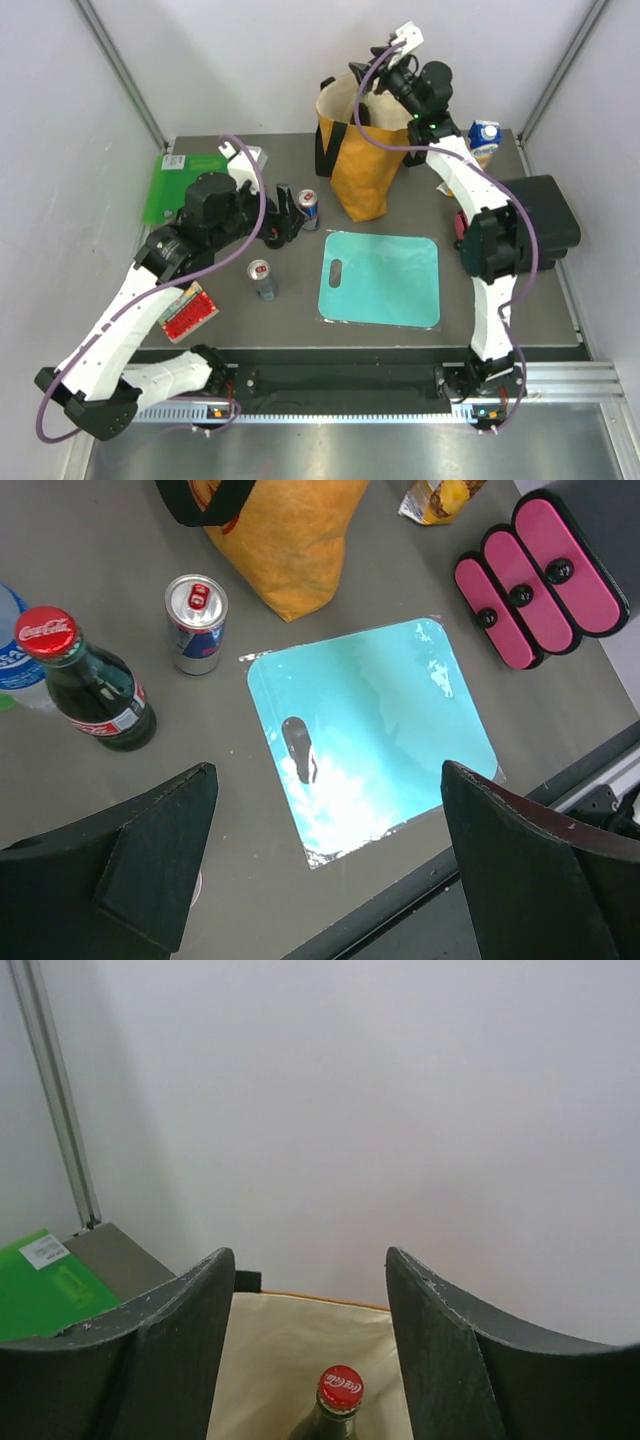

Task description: Place the beverage into the canvas bag

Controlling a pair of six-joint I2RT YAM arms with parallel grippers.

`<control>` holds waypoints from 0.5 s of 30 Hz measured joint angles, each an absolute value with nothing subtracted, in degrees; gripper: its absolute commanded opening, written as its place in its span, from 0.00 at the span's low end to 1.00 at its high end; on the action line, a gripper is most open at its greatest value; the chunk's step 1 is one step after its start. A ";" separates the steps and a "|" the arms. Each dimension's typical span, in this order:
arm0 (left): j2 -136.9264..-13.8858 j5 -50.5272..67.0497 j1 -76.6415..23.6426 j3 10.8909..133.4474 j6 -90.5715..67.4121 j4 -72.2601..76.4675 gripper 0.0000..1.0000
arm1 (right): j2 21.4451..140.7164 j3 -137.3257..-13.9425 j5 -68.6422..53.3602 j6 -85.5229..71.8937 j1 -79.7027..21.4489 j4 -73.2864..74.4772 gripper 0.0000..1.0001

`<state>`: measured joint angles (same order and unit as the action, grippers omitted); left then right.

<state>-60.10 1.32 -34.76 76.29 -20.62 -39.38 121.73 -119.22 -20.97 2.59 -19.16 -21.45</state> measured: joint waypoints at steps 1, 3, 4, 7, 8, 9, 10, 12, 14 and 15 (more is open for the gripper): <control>-59.79 1.04 -34.76 76.29 -20.67 -39.48 0.97 | 120.16 -118.28 -20.56 2.28 -19.31 -20.84 0.63; -59.31 0.34 -34.76 76.29 -20.80 -39.70 0.97 | 117.05 -116.05 -19.35 1.02 -19.59 -19.11 0.63; -59.05 0.10 -34.76 76.29 -20.86 -39.81 0.97 | 115.24 -114.89 -18.44 -0.16 -19.79 -17.80 0.63; -58.22 -0.36 -34.76 76.29 -21.06 -40.25 0.97 | 109.65 -111.83 -14.20 -3.84 -20.16 -12.58 0.63; -57.93 -0.40 -34.76 76.29 -21.10 -40.36 0.98 | 107.98 -110.98 -12.86 -4.80 -20.23 -10.96 0.63; -57.58 -0.45 -34.76 76.27 -21.19 -40.56 0.97 | 105.82 -109.75 -11.05 -5.91 -20.25 -8.97 0.63; -57.19 -0.49 -34.76 76.27 -21.34 -40.80 0.98 | 103.42 -108.44 -9.34 -7.07 -20.25 -6.63 0.64; -56.34 -0.49 -34.76 76.27 -21.78 -41.15 0.98 | 98.54 -105.62 -5.93 -9.37 -20.25 -1.89 0.66; -55.40 -0.47 -34.76 76.27 -22.46 -41.23 0.98 | 94.24 -103.48 -2.94 -11.66 -20.23 3.01 0.74; -55.00 -0.47 -34.76 76.27 -22.65 -41.25 0.98 | 91.88 -102.59 -1.37 -12.95 -20.21 6.26 0.78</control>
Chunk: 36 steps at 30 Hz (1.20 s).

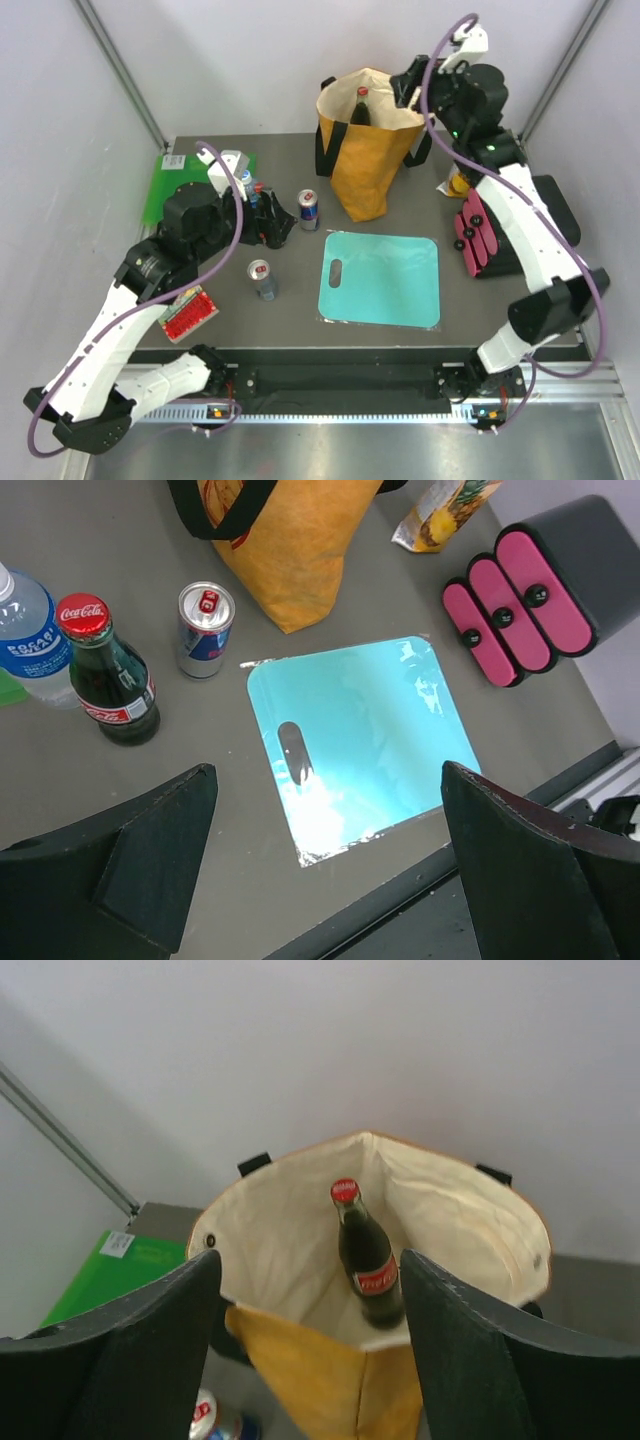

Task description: Place the beverage into the canvas bag

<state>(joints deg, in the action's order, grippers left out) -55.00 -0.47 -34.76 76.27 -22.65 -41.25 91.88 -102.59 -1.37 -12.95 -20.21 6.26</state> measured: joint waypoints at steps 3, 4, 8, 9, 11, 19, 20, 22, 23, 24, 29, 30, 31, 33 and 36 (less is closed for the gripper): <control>-53.25 0.30 -34.76 75.53 -23.77 -41.15 0.98 | 86.41 -101.73 1.28 -16.16 -20.23 16.25 0.99; -52.71 0.58 -34.76 75.13 -24.10 -41.21 0.98 | 84.75 -101.45 1.74 -17.04 -20.25 19.16 0.99; -51.75 1.63 -34.76 74.19 -25.65 -41.21 0.99 | 78.48 -98.54 2.46 -18.79 -20.25 29.61 1.00; -51.77 1.72 -34.76 74.11 -26.00 -41.21 0.99 | 77.32 -98.02 2.57 -19.09 -20.25 31.55 1.00; -51.88 1.89 -34.76 74.06 -26.76 -41.23 0.99 | 74.65 -96.14 2.55 -19.46 -20.25 35.29 1.00; -52.42 0.60 -34.76 74.06 -28.45 -41.23 0.99 | 68.27 -91.90 6.00 -18.59 -20.25 43.86 1.00; -52.62 0.19 -34.76 74.06 -28.42 -41.23 0.99 | 68.49 -92.03 6.79 -18.33 -20.25 44.49 1.00; -53.47 -0.97 -34.76 74.06 -28.42 -41.30 0.98 | 70.19 -93.43 8.82 -17.72 -20.25 46.85 1.00; -53.93 -1.23 -34.76 74.08 -28.45 -41.36 0.98 | 72.12 -95.46 10.24 -17.52 -20.18 48.77 1.00; -54.37 -1.26 -34.76 74.08 -28.47 -41.41 0.98 | 73.49 -96.71 10.96 -17.43 -20.10 49.58 1.00; -54.74 -1.17 -34.76 74.02 -28.64 -41.10 0.98 | 80.68 -101.45 11.64 -16.78 -16.86 51.13 1.00; -54.61 -1.19 -34.76 74.02 -28.62 -40.93 0.98 | 81.91 -102.10 11.35 -16.64 -15.57 51.18 1.00; -54.48 -1.28 -34.76 74.02 -28.62 -40.86 0.98 | 83.11 -102.65 11.03 -16.58 -14.15 51.20 1.00; -54.33 -1.58 -34.76 74.02 -28.62 -40.75 0.97 | 85.25 -103.55 9.69 -16.53 -10.92 50.81 1.00; -53.93 -2.24 -34.76 73.63 -28.62 -40.73 0.97 | 87.81 -104.49 8.36 -16.32 -6.59 49.34 1.00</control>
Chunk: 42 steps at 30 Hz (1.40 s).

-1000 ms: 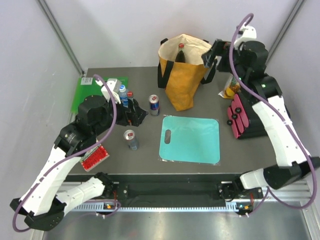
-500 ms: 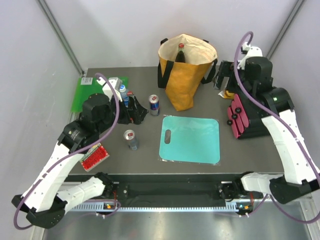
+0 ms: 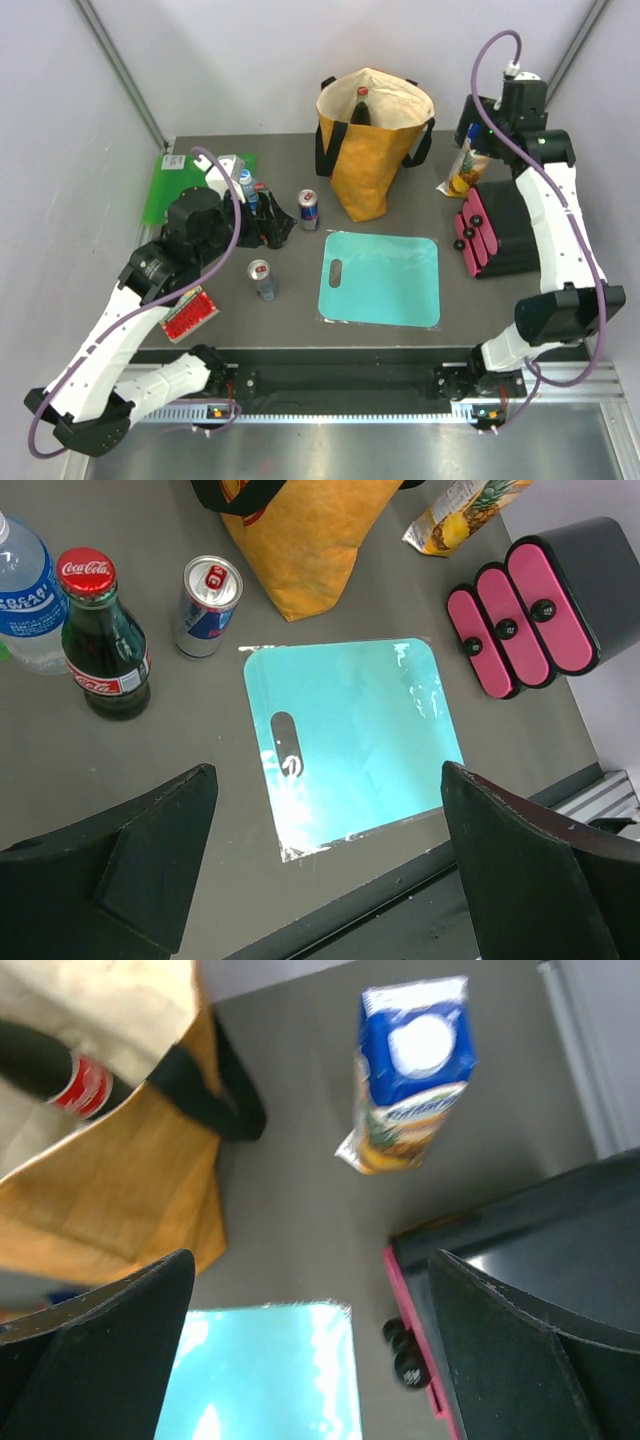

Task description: Place the beverage into the canvas bag

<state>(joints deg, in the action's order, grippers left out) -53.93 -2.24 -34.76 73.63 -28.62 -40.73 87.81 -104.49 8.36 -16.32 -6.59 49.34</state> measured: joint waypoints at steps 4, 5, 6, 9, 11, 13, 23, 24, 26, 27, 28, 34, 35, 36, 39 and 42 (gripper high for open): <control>-53.12 -2.70 -34.76 72.36 -28.58 -40.75 0.97 | 90.43 -105.89 7.79 -13.98 -3.14 46.89 1.00; -52.95 -2.79 -34.76 72.01 -28.56 -40.73 0.97 | 91.39 -107.02 7.44 -13.26 -2.57 46.63 1.00; -52.73 -2.94 -34.76 71.72 -28.53 -40.69 0.97 | 92.51 -108.64 7.01 -12.56 -1.98 46.59 1.00; -52.05 -3.36 -34.76 70.61 -28.32 -40.56 0.97 | 95.90 -113.14 4.43 -10.37 -0.40 45.82 1.00; -51.86 -3.60 -34.76 70.22 -28.16 -40.49 0.96 | 98.19 -115.61 2.31 -9.04 1.89 45.34 1.00; -51.88 -3.75 -34.76 70.15 -27.97 -40.32 0.96 | 100.47 -117.62 0.60 -7.81 4.45 45.25 1.00; -52.45 -3.73 -34.76 70.04 -27.03 -38.89 0.96 | 108.14 -119.02 -6.33 -2.61 8.29 43.51 1.00; -52.71 -3.73 -34.76 70.04 -26.94 -38.87 0.96 | 108.55 -119.02 -6.76 -2.37 8.29 43.05 1.00; -53.19 -3.75 -34.76 69.95 -26.83 -38.70 0.96 | 109.34 -119.07 -7.35 -1.89 8.27 42.15 1.00; -53.41 -3.75 -34.76 69.89 -26.83 -38.59 0.96 | 109.75 -119.07 -7.44 -1.58 8.27 41.56 1.00; -53.54 -3.77 -34.76 69.82 -26.79 -38.57 0.96 | 110.06 -119.09 -7.46 -1.50 8.27 41.19 1.00; -54.39 -3.99 -34.76 69.73 -25.98 -38.54 0.96 | 112.62 -120.51 -7.22 -0.05 8.27 38.09 1.00; -54.39 -4.03 -34.76 69.73 -25.82 -38.54 0.96 | 113.01 -120.53 -7.18 0.12 8.27 37.50 1.00; -54.39 -4.12 -34.76 69.73 -25.76 -38.54 0.96 | 113.45 -120.53 -7.20 0.34 8.27 37.06 1.00; -54.39 -4.19 -34.76 69.73 -25.58 -38.54 0.96 | 114.96 -120.68 -7.44 0.71 8.27 36.40 1.00; -54.39 -4.16 -34.76 69.56 -25.58 -38.30 0.96 | 117.01 -120.99 -7.42 1.15 8.27 36.32 1.00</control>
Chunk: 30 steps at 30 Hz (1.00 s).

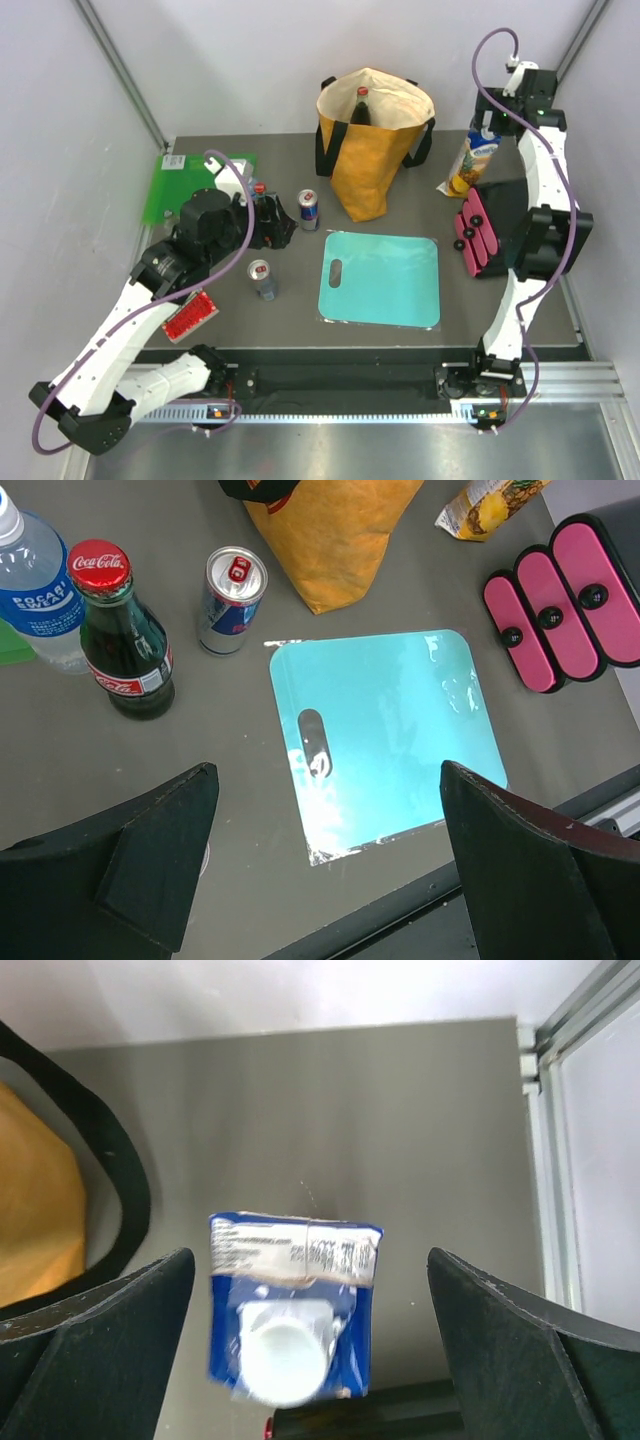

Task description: Place the beverage into the canvas bag

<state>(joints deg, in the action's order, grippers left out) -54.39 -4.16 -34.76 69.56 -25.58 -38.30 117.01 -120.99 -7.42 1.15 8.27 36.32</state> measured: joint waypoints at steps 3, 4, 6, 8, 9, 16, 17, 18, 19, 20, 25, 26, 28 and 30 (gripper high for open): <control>-54.52 -4.14 -34.76 69.34 -25.58 -38.13 0.96 | 118.83 -120.99 -7.46 1.48 8.25 36.45 0.99; -54.65 -4.14 -34.76 69.34 -25.58 -38.11 0.96 | 119.22 -120.99 -7.53 1.50 8.25 36.49 0.98; -54.92 -4.16 -34.76 69.34 -25.58 -38.13 0.96 | 119.90 -120.99 -7.66 1.54 7.99 36.47 0.96; -55.05 -4.16 -34.76 69.34 -25.56 -38.13 0.96 | 120.42 -120.99 -7.73 1.54 7.86 36.38 0.93; -55.05 -4.16 -34.76 69.34 -25.58 -38.13 0.96 | 120.60 -120.99 -7.73 1.54 7.75 36.36 0.93; -56.21 -3.97 -34.76 69.34 -25.58 -38.13 0.95 | 121.23 -120.84 -7.77 2.02 6.66 35.97 0.84; -56.27 -3.97 -34.76 69.34 -25.58 -38.13 0.95 | 121.25 -120.84 -7.79 2.00 6.52 35.97 0.83; -56.25 -3.97 -34.76 69.34 -25.58 -38.11 0.95 | 121.30 -120.84 -7.81 2.00 6.48 35.99 0.83; -56.21 -3.97 -34.76 69.34 -25.58 -38.11 0.95 | 121.30 -120.84 -7.81 2.00 6.48 35.99 0.83; -56.16 -3.95 -34.76 69.34 -25.58 -38.11 0.95 | 121.30 -120.84 -7.84 2.00 6.44 35.97 0.82; -56.14 -3.99 -34.76 69.34 -25.56 -38.13 0.95 | 121.36 -120.84 -7.70 2.00 6.39 35.99 0.80; -56.07 -3.99 -34.76 69.34 -25.56 -38.13 0.95 | 121.40 -120.84 -7.64 2.00 6.39 35.99 0.80; -55.86 -4.01 -34.76 69.34 -25.58 -38.13 0.95 | 121.56 -120.84 -7.49 2.00 6.37 36.01 0.79; -55.46 -4.05 -34.76 69.34 -25.56 -38.15 0.95 | 121.60 -120.84 -7.27 2.00 6.37 36.12 0.75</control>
